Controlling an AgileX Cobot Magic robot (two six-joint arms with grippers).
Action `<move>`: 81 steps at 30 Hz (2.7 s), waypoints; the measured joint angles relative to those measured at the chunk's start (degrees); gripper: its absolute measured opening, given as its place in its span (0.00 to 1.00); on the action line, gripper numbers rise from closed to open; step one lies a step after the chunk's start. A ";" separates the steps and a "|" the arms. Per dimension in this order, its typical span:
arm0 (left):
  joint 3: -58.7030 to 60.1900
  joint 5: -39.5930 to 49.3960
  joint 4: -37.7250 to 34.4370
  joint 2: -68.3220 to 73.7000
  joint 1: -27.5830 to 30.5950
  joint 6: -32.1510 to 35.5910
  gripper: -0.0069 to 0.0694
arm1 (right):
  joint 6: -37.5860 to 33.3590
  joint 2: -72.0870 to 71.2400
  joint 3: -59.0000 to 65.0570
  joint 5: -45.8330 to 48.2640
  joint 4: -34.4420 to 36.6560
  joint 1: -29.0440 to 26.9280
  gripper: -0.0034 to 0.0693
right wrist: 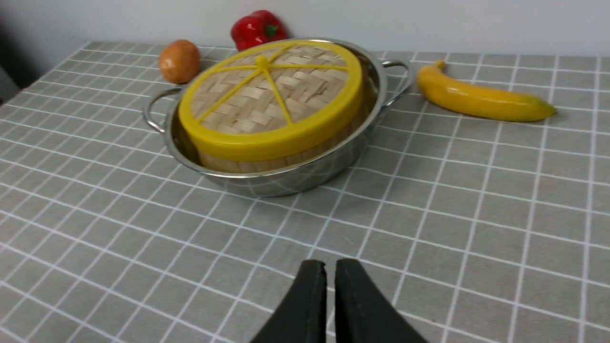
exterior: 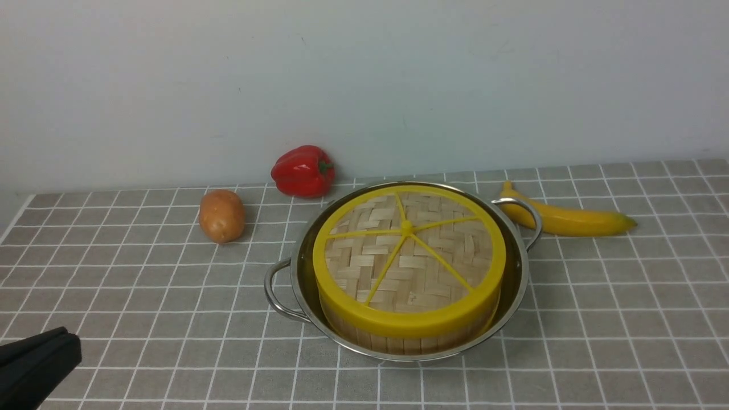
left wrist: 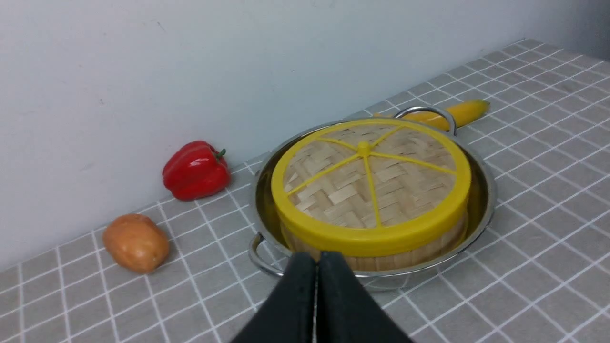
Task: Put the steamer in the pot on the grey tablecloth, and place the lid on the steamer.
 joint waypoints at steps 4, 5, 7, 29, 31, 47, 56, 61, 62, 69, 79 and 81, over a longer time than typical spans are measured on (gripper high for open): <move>4.86 -2.28 5.25 -1.36 1.98 0.06 0.11 | 0.00 0.00 0.00 -0.02 2.76 0.00 0.15; 7.23 -3.37 5.76 -1.93 3.43 0.01 0.11 | 0.00 0.00 0.00 -0.02 3.40 0.00 0.16; 12.84 -7.28 6.19 -3.57 8.33 -0.16 0.12 | 0.00 0.00 0.00 -0.02 4.68 0.00 0.17; 32.94 -19.08 6.73 -17.05 30.99 -6.00 0.15 | 0.07 0.00 0.05 -0.08 8.03 0.00 0.29; 32.94 -19.08 6.73 -17.05 30.99 -6.00 0.15 | 0.07 0.00 0.05 -0.08 8.03 0.00 0.30; 32.94 -19.08 6.73 -17.05 30.99 -6.00 0.15 | -7.38 0.00 4.58 -28.09 2.32 -3.18 0.36; 32.94 -19.08 6.73 -17.05 30.99 -6.00 0.15 | -14.61 0.16 20.69 -46.82 -7.62 -14.89 0.38; 32.94 -19.02 6.73 -17.15 30.99 -6.00 0.15 | -14.66 0.21 27.57 -48.25 -8.02 -18.49 0.38; 32.94 -19.02 6.73 -17.17 30.99 -6.00 0.15 | -14.66 0.21 28.69 -48.49 -8.02 -18.93 0.38; 32.94 -19.02 6.73 -17.17 30.99 -6.00 0.15 | -14.59 0.28 33.72 -48.89 -8.02 -19.73 0.38; 32.94 -19.02 6.73 -17.17 30.99 -6.00 0.15 | -7.54 0.28 34.24 -48.89 -4.97 -19.73 0.38; 32.94 -19.02 6.73 -17.17 30.99 -6.00 0.15 | -6.56 0.28 34.24 -48.89 -4.60 -19.73 0.38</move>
